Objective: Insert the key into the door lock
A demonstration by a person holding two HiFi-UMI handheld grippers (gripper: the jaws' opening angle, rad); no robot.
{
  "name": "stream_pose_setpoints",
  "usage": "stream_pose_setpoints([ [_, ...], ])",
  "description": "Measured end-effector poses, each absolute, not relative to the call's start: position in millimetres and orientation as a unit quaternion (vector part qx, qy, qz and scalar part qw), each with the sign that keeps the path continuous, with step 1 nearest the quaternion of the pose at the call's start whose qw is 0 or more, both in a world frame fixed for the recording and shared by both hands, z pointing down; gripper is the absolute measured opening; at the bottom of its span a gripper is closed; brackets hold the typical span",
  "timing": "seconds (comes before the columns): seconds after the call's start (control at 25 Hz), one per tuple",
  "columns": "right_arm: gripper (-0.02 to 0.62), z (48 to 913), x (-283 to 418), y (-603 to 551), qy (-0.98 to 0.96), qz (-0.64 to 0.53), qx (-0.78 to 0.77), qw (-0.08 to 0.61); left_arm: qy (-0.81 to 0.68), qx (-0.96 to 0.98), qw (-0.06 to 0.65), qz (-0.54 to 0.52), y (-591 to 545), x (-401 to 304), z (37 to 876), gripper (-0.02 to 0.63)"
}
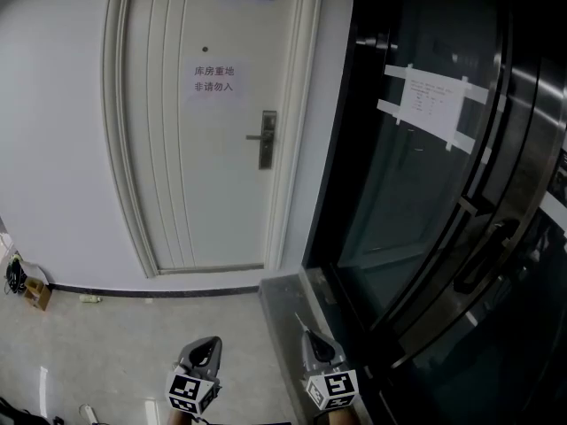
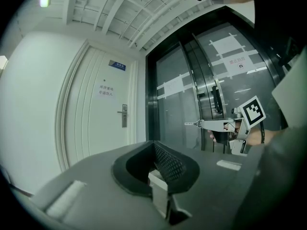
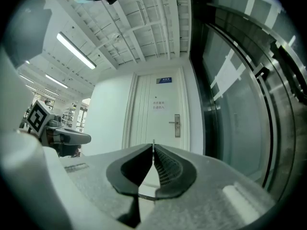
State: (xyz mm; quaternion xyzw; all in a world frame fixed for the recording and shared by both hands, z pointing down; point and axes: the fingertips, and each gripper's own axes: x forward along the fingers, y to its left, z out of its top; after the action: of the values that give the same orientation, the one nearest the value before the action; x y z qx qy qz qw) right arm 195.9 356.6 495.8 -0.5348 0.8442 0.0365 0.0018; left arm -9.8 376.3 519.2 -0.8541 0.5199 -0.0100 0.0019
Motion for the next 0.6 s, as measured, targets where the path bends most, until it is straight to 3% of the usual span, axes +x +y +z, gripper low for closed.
stream_pose_setpoints([
  [0.6, 0.011, 497.9, 173.8, 328.7, 0.848, 0.043, -0.528, -0.007, 0.529, -0.848, -0.002, -0.006, 351.2, -33.1, 525.3, 0.002],
])
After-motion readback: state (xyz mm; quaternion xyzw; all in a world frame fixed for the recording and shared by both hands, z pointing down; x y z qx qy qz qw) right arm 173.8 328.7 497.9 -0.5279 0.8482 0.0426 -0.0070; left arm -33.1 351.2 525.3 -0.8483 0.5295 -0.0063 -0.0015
